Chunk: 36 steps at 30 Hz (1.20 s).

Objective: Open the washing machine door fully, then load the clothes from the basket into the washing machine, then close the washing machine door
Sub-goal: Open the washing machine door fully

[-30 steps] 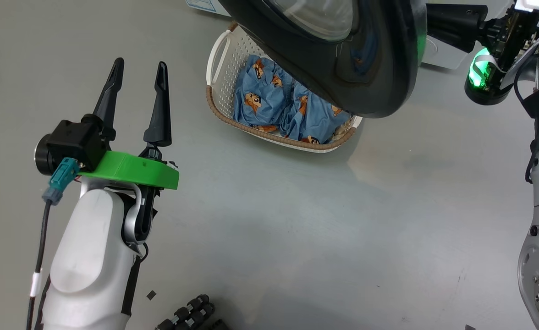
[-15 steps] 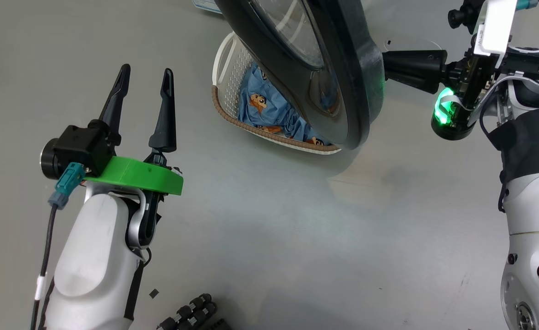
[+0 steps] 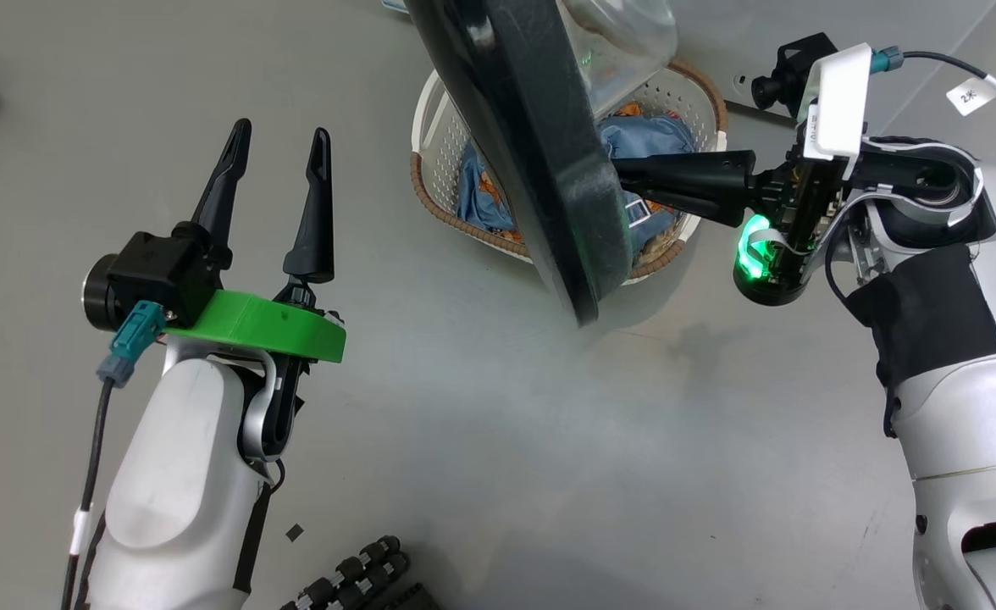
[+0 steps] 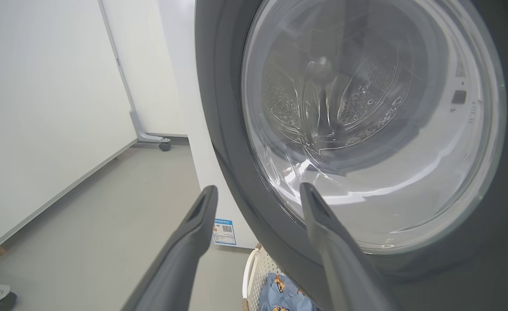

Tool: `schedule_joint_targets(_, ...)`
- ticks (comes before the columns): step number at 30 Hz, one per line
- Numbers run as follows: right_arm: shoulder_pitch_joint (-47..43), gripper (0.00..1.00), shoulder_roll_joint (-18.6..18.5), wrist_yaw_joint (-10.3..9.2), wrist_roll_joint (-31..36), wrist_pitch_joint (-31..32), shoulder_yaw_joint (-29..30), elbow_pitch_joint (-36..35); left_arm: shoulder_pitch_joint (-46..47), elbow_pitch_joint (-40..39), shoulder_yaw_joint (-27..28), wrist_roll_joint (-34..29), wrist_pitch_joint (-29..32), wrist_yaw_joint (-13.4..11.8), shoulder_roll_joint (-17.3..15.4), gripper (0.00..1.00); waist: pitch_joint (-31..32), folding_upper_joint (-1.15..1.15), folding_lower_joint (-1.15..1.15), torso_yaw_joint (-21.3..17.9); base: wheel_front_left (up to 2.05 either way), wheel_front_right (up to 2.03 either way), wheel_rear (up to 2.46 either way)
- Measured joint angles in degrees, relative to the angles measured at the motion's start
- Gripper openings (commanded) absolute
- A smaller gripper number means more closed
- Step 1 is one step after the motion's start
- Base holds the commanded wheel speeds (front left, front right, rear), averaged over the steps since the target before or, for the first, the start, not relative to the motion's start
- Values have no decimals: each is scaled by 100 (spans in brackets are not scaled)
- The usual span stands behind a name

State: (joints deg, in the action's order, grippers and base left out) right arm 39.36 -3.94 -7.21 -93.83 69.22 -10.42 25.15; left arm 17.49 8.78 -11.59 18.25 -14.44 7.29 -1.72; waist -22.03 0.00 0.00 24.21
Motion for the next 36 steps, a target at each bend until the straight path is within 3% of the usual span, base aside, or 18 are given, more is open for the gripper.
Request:
schedule_joint_targets(17,-121,0,-37,-1,-940,-1054,-1233,-391,-1,16,-26,1,0,0,7,100,79,0,0,151,0,0,0)
schedule_joint_targets(36,-179,0,-49,24,-1569,-1967,-2112,-479,-2,54,-47,1,0,0,11,100,221,0,0,185,0,0,0)
